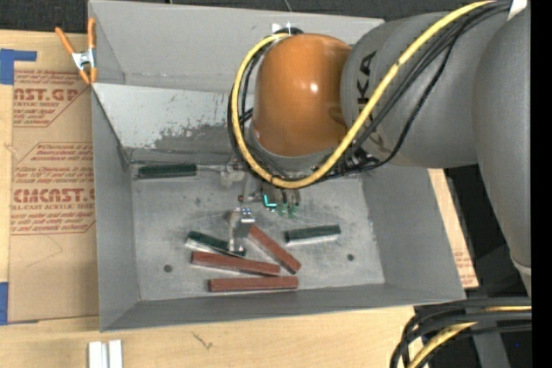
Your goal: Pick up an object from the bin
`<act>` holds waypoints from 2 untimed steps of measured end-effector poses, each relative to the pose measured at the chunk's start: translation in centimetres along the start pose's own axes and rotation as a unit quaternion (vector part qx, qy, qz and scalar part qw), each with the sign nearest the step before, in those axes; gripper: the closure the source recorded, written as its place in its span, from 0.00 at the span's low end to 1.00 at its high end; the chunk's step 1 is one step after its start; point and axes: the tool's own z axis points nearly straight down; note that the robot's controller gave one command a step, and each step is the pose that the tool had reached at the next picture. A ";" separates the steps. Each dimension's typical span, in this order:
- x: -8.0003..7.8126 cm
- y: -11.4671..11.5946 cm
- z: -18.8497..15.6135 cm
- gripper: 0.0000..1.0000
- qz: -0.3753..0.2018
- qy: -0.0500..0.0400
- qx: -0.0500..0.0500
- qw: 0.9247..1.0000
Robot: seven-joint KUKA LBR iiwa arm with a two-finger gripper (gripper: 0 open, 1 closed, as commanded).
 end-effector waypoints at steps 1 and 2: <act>-0.2 -0.1 -0.4 0.00 0.001 -0.004 -0.001 1.000; 0.5 -0.2 5.1 0.00 0.043 -0.006 -0.001 0.999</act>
Offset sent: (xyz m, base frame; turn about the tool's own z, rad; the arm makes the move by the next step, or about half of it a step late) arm -0.0163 -0.0039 -0.1199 0.1825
